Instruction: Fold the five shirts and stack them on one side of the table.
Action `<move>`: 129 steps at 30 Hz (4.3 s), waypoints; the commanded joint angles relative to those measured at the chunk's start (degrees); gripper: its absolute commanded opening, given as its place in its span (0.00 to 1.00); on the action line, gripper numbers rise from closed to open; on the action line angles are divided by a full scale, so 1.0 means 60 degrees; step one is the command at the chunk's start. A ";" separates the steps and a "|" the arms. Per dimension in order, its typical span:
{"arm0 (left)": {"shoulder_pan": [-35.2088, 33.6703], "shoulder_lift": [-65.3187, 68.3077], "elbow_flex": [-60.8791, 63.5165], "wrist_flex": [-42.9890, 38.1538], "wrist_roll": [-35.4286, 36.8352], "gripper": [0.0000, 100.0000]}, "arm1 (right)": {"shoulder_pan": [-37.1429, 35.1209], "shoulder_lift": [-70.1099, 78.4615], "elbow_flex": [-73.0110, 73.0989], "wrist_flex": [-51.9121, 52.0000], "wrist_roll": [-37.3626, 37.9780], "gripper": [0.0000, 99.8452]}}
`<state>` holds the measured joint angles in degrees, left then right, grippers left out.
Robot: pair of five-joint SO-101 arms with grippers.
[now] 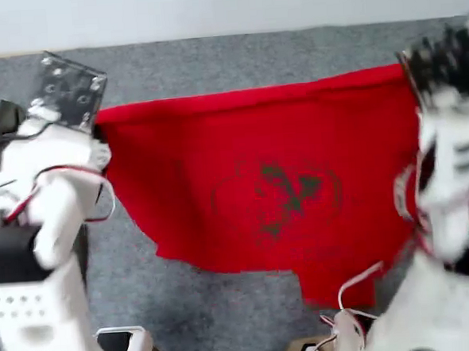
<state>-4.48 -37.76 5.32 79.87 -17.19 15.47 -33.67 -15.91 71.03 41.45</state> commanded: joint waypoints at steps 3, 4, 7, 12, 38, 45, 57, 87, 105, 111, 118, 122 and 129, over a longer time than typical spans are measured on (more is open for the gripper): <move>-0.0029 -0.0029 0.2703 -0.3458 0.0044 0.00 | -0.0139 0.0418 0.2168 -0.2249 0.0059 0.01; -0.0029 -0.0015 0.3172 -0.4044 0.0044 0.00 | -0.0139 0.0462 0.2593 -0.2659 0.0059 0.01; -0.0015 0.0029 0.4476 -0.5656 0.0044 0.00 | -0.0183 0.0476 0.3941 -0.3949 0.0059 0.01; -0.0073 0.1231 0.5253 -0.7399 0.0029 0.00 | -0.0564 0.0476 0.5875 -0.5883 0.0088 0.01; 0.0278 0.3810 0.5150 -0.4908 0.0029 0.00 | -0.3861 0.5165 0.3722 -0.0418 -0.2549 0.01; 0.0278 0.3810 0.5663 -0.4923 0.0044 0.00 | -0.4945 0.7289 0.1685 0.1766 -0.4073 0.09; 0.0308 0.3810 0.6264 -0.5509 0.0059 0.00 | -0.5370 0.9458 0.0117 0.2645 -0.5641 0.21; 0.0352 0.3810 0.6791 -0.6110 0.0073 0.00 | -0.5751 1.0835 0.0088 0.1883 -0.5641 0.21; 0.0352 0.3810 0.6806 -0.6110 0.0073 0.00 | -0.5766 1.1568 -0.0425 0.1766 -0.4982 0.02; 0.0352 0.3692 0.6586 -0.6066 0.0088 0.00 | -0.5575 1.1011 -0.1538 0.2791 -0.4059 0.01; 0.0440 0.2974 0.5516 -0.5319 0.0088 0.00 | -0.4784 1.0161 -0.2711 0.3729 -0.3985 0.01; 0.0923 0.2872 0.5487 -0.5304 0.0088 0.00 | -0.4476 1.0381 -0.2740 0.3949 -0.3985 0.01; 0.1729 0.3077 0.5604 -0.5158 0.0190 0.00 | -0.4667 1.1612 -0.2799 0.3656 -0.3985 0.02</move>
<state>4.40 -17.98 40.40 48.75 -17.19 -12.31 35.08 -29.45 93.98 16.92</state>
